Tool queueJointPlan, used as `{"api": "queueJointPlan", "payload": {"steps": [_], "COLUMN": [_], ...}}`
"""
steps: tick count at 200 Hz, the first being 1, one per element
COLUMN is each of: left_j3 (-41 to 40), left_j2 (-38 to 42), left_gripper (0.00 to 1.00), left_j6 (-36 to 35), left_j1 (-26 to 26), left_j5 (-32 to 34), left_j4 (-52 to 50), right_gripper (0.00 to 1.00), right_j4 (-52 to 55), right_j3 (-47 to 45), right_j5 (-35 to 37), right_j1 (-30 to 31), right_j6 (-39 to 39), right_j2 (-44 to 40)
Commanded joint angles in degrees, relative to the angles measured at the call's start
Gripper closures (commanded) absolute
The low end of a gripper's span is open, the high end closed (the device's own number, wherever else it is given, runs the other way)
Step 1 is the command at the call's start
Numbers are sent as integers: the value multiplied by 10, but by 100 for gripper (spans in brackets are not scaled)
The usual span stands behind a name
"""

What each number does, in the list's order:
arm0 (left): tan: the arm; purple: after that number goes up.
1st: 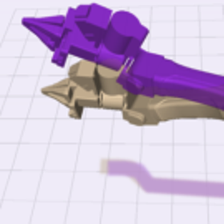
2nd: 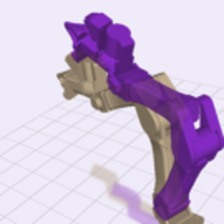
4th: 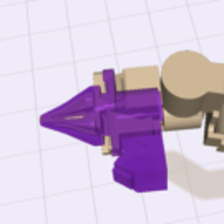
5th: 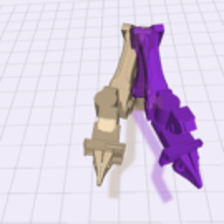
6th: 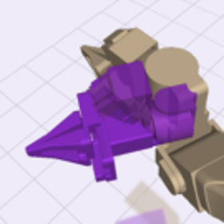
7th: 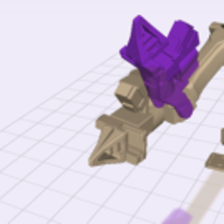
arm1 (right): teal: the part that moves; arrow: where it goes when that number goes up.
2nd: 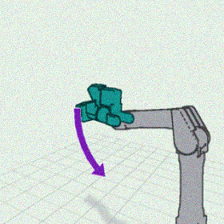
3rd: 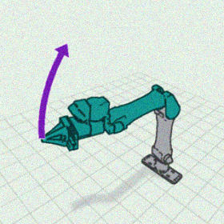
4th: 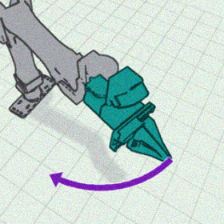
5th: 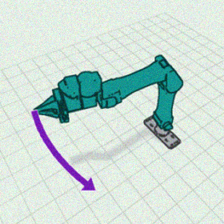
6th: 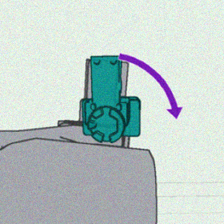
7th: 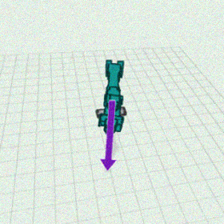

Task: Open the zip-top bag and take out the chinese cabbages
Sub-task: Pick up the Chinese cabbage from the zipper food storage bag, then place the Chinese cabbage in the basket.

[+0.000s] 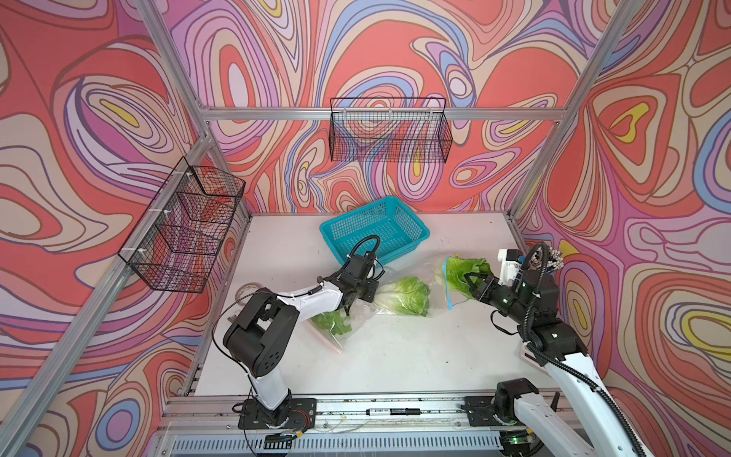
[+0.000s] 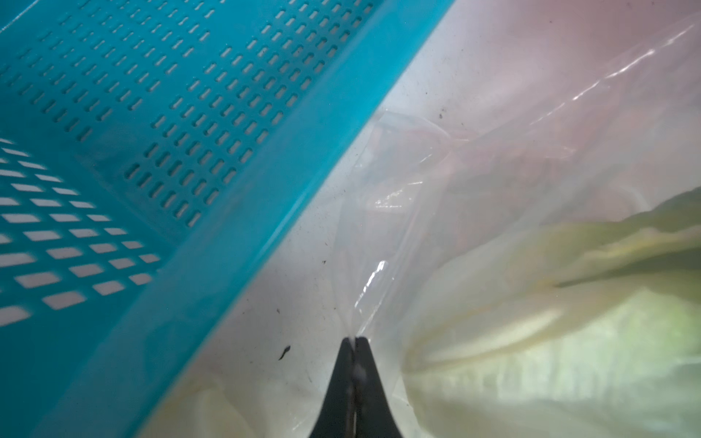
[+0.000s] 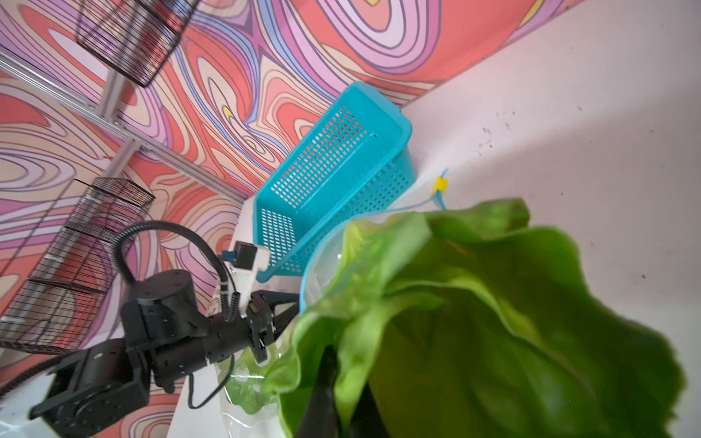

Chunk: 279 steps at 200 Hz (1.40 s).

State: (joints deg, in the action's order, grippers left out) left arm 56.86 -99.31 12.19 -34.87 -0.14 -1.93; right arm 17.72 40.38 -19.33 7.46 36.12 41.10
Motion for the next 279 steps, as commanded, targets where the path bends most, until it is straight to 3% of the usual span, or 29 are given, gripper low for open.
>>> {"api": "queueJointPlan", "payload": {"steps": [1,38,107,154,210,279], "left_j3": [-12,-17,-17,-18,-18,-18], "left_j2": [-3,-4,-7,-1,-1,5], "left_gripper": [100,100,100,100,100,100], "left_j6": [-10,-8,-4,-4,-5,-9], "left_j1": [3,3,3,3,3,3], "left_j5": [10,3,2,0,2,1], "left_j4": [-15,-8,2,11,16,20], "right_gripper": [100,100,100,100,100,100], "right_j4": [-85,-110,-28,-44,-170,-265], "right_j3": [-9,-3,97,140,157,237], "right_j5": [-5,-1,34,42,0,23], "right_j1": [-3,-3,-3,-3,5,84], "right_j6": [45,55,-17,-49,-46,-77], "right_j2": [-9,3,12,38,161,353]}}
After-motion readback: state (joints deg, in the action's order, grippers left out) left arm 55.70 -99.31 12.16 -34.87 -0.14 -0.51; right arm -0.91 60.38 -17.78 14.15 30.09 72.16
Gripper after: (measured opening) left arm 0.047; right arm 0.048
